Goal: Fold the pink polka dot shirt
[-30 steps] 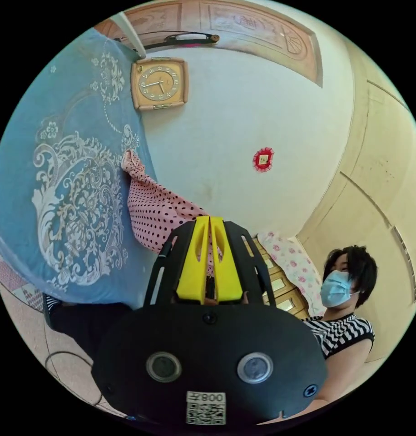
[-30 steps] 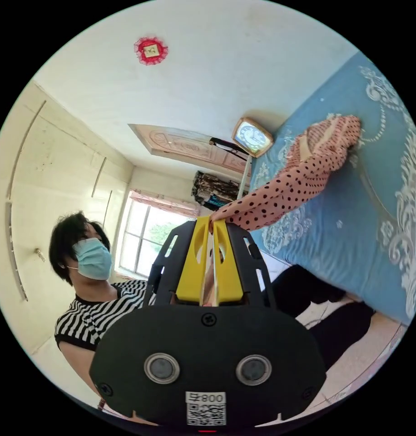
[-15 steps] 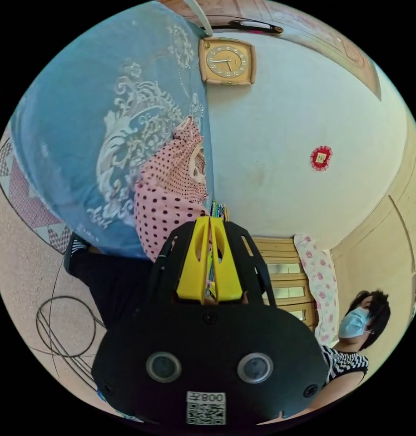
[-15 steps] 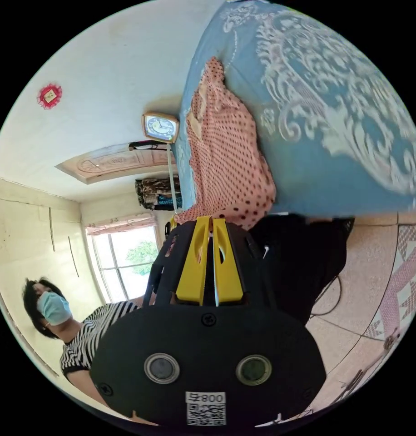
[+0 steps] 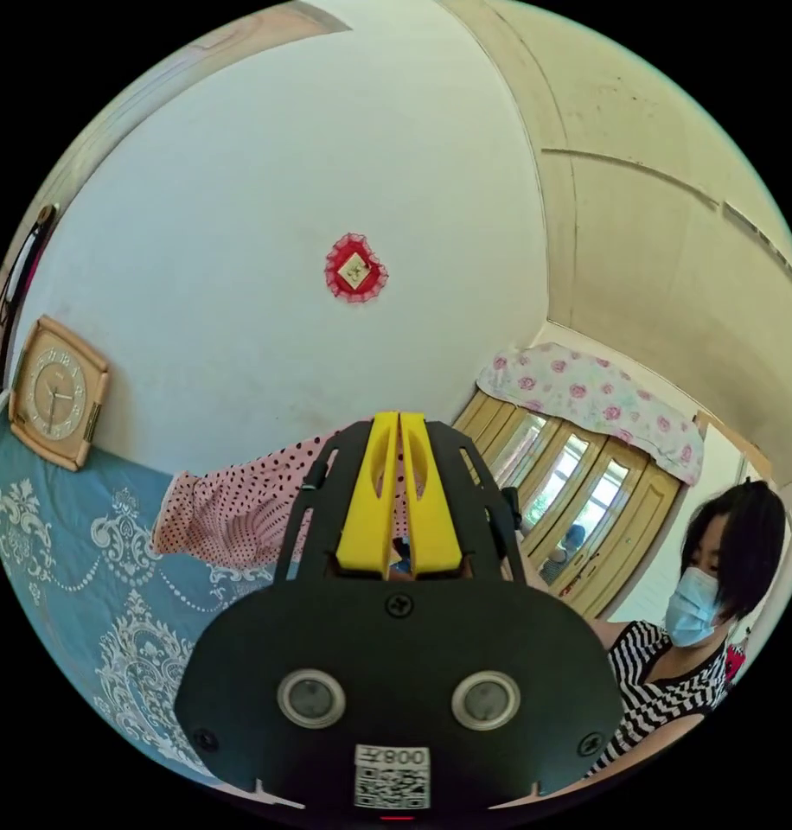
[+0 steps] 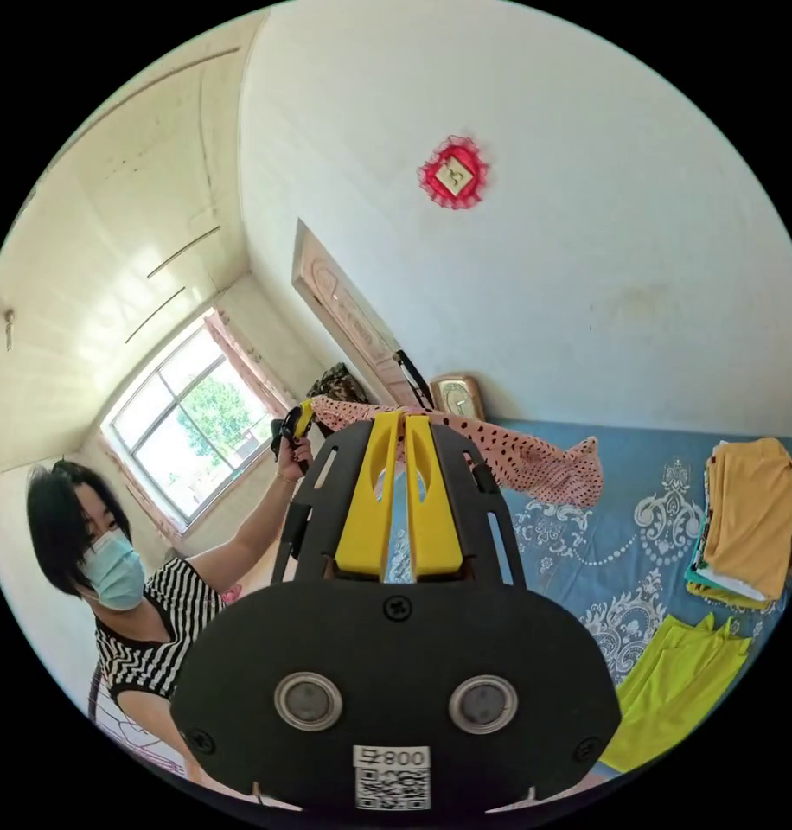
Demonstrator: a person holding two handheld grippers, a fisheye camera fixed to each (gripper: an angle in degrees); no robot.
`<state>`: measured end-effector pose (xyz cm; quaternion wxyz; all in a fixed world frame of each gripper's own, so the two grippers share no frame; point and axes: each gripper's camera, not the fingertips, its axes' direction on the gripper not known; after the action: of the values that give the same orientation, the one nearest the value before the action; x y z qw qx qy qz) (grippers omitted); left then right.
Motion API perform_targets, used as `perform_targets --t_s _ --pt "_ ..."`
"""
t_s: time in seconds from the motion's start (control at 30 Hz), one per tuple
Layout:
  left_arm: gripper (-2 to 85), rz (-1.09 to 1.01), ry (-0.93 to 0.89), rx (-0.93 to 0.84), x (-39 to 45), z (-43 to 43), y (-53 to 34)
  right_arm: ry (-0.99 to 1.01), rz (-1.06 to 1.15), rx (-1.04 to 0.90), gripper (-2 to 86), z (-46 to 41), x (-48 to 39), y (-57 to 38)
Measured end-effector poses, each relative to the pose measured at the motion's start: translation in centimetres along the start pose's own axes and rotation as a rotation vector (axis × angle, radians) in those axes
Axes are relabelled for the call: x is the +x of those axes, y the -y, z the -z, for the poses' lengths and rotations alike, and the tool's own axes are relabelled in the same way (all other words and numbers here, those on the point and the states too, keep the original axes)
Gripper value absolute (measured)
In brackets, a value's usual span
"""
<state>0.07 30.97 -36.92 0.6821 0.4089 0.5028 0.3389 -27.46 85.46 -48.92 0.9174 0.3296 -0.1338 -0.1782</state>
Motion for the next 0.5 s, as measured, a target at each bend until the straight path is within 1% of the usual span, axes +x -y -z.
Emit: perform_targets --t_s 0.1,0.17,0.2,0.27,0.3,0.37,0.4,0.43,0.47,0.5 --pt "0.1 -0.002 0.023 -0.082 0.9 1.0 -3.8 0.016 -0.021 -0.049 0.8 1.0 -0.1 -4.1" --pt "0.1 0.039 0.045 -0.153 0.3 1.6 -7.3 0.014 -0.117 -0.13 0.8 0.7 1.9 -9.5" --pt "0.1 0.096 0.062 -0.202 -0.6 2.0 -10.2 0.015 -0.151 -0.158 0.8 0.5 2.6 -11.0" --pt "0.1 0.219 0.078 -0.267 -2.7 2.3 -15.1 0.018 -0.335 -0.234 0.8 -0.5 6.6 -17.9" --pt "0.1 0.328 0.092 -0.317 -4.5 2.3 -18.6 0.031 -0.392 -0.244 0.8 -0.7 7.8 -19.7" --pt "0.1 0.446 0.184 -0.402 -6.9 2.4 -23.6 0.015 -0.599 -0.294 0.8 -1.5 12.3 -26.5" --pt "0.1 0.544 0.226 -0.466 -8.6 2.2 -26.9 0.006 -0.645 -0.292 0.8 -1.6 13.3 -28.0" --pt "0.1 0.639 0.239 -0.49 -10.0 2.2 -29.9 0.003 -0.741 -0.302 0.7 -1.8 15.1 -30.9" --pt "0.1 0.68 0.24 -0.497 -10.5 2.2 -31.2 0.01 -0.825 -0.308 0.7 -2.1 16.6 -33.5" --pt "0.1 0.737 0.265 -0.522 -11.3 2.2 -33.4 0.008 -0.859 -0.318 0.7 -2.2 17.1 -34.5"
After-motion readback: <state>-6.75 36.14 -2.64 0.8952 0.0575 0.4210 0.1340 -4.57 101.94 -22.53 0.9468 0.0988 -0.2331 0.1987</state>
